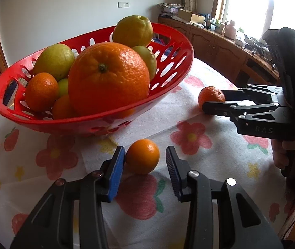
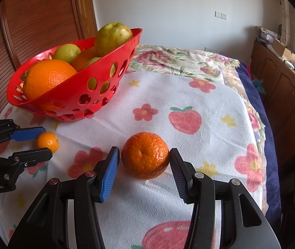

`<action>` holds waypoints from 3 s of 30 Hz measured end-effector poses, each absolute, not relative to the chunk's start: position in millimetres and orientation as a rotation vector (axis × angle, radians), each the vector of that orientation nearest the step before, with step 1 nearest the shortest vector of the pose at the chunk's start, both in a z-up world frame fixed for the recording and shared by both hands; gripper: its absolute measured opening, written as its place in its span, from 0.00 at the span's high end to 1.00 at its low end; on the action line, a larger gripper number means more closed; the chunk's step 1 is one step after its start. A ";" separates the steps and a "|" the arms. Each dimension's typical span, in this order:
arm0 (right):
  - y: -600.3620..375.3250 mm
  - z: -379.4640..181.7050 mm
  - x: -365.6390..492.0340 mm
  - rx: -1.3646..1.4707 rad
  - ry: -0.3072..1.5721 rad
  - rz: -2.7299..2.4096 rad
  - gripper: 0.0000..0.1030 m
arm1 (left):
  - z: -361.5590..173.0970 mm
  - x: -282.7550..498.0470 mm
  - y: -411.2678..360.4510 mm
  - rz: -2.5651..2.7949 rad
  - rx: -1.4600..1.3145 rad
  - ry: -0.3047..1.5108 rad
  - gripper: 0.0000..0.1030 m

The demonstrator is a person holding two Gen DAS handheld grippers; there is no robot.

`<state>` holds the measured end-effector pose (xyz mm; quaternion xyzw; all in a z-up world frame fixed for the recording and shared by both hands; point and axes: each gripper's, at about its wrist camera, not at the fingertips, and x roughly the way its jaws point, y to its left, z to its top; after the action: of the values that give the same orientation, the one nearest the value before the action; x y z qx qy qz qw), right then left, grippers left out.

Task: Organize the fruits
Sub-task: 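Close the left tool on the small orange while the right grasps a mandarin, then carry the small orange and the mandarin over the red basket with both tools, then open both tools to drop the small orange and mandarin into the basket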

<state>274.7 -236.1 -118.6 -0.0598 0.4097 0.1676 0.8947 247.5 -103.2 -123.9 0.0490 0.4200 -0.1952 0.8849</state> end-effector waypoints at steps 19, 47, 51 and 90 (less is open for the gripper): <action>-237.8 -120.3 274.1 -0.123 0.853 0.352 0.55 | -124.8 235.4 -88.0 -0.436 0.096 0.871 0.70; -236.5 -51.1 238.7 -0.084 0.701 0.381 0.55 | -30.7 198.4 -49.5 -0.444 0.072 0.635 0.70; -226.3 -32.6 242.3 -0.089 0.658 0.404 0.55 | -23.0 210.0 -39.0 -0.416 0.072 0.612 0.70; -169.7 -46.6 288.6 -0.132 0.671 0.503 0.54 | -39.4 292.8 -22.1 -0.314 0.081 0.643 0.69</action>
<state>288.6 -169.7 -46.6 -0.0640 0.3255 0.2442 0.9112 292.8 -22.1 -39.4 0.0394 0.3144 -0.1537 0.9359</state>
